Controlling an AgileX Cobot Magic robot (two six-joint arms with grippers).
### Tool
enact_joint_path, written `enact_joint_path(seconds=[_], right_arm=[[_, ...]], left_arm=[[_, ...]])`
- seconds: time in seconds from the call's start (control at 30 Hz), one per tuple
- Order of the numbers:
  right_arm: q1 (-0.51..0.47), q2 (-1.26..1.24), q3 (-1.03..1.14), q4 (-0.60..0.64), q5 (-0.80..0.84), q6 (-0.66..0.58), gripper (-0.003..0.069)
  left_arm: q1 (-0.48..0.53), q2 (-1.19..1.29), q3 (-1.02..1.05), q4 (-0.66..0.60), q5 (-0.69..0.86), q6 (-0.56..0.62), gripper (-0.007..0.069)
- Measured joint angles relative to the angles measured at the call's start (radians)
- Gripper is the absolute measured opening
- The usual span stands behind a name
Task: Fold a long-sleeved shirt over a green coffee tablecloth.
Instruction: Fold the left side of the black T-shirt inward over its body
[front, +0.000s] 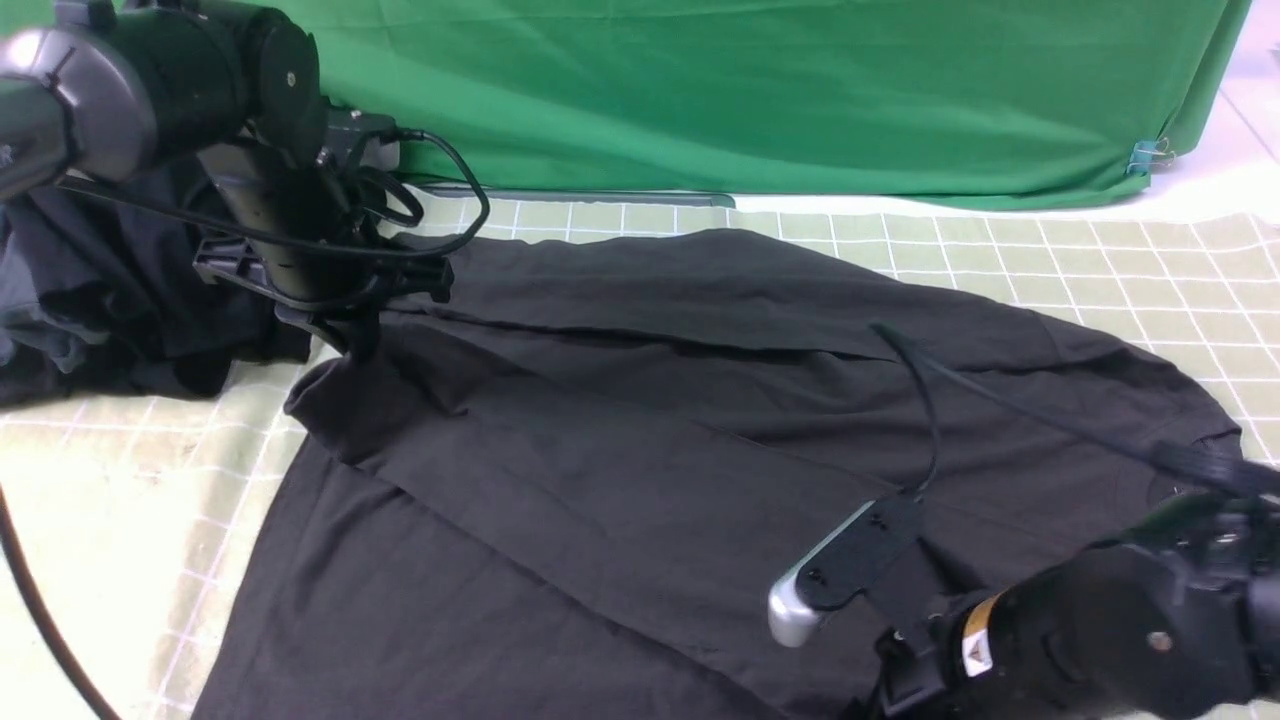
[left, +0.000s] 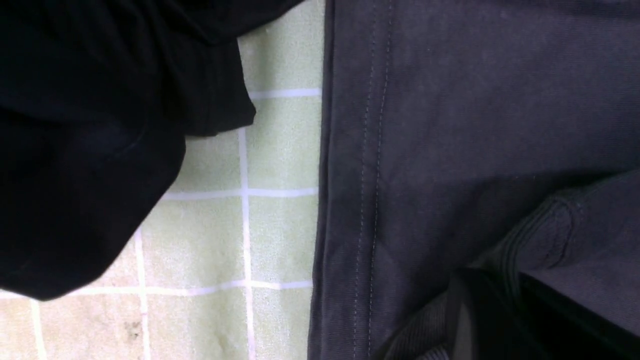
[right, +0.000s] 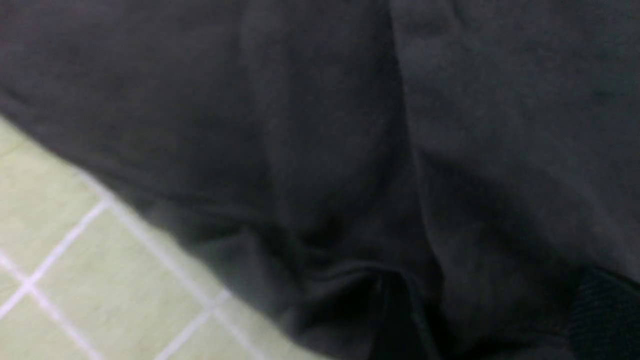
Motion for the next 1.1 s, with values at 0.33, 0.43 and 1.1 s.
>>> enact_joint_path(seconds=[0.33, 0.43, 1.1], right_arm=[[0.000, -0.085, 0.000, 0.000, 0.108, 0.031, 0.0029], [0.000, -0.147, 0.022, 0.000, 0.149, 0.063, 0.0029], [0.000, -0.246, 0.109, 0.033, 0.231, 0.133, 0.0318]], left_arm=[[0.000, 0.000, 0.000, -0.011, 0.056, 0.008, 0.0014], [0.000, 0.000, 0.000, -0.014, 0.087, 0.015, 0.0014], [0.000, 0.000, 0.001, -0.025, 0.104, 0.019, 0.0015]])
